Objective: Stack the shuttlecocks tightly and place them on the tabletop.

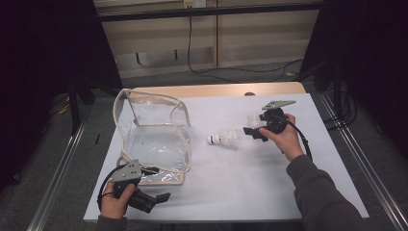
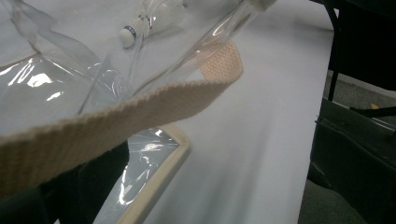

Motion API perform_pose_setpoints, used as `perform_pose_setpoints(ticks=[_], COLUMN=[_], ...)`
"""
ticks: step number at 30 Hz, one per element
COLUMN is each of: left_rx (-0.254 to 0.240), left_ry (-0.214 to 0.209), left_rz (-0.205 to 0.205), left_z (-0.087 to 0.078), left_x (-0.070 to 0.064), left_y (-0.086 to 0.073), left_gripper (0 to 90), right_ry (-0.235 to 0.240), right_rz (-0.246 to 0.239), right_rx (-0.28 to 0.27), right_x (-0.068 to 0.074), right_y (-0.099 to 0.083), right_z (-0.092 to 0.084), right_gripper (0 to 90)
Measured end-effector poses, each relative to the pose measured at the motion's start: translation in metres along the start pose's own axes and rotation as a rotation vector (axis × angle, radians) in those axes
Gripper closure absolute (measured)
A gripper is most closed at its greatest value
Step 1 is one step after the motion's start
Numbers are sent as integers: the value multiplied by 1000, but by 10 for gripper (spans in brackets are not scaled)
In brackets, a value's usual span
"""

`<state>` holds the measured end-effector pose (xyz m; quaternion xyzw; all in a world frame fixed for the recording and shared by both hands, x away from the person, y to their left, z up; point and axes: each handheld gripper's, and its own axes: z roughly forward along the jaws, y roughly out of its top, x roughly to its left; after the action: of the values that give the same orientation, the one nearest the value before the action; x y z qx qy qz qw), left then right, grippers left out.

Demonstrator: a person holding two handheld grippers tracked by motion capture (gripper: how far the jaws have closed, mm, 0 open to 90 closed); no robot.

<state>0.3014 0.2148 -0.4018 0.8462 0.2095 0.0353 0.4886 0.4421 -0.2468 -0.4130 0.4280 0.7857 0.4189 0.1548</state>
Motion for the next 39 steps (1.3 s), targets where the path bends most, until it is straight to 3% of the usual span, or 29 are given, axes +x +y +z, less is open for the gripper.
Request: perform_pose_setpoints(ticks=[11,19,39], left_rx=[-2,1,1], left_ry=[1,0,1], left_rz=[-2,-1,1], left_z=[0,0,0], left_x=[0,0,0], left_y=[0,0,0], left_gripper=[45,46,46], right_ry=[-37,-74,-108], right_rz=[24,12,-17], right_rx=[9,18,41], right_x=[-7,-7,-15], right_y=[3,8,18], right_z=[2,8,22], right_gripper=[53,49,108])
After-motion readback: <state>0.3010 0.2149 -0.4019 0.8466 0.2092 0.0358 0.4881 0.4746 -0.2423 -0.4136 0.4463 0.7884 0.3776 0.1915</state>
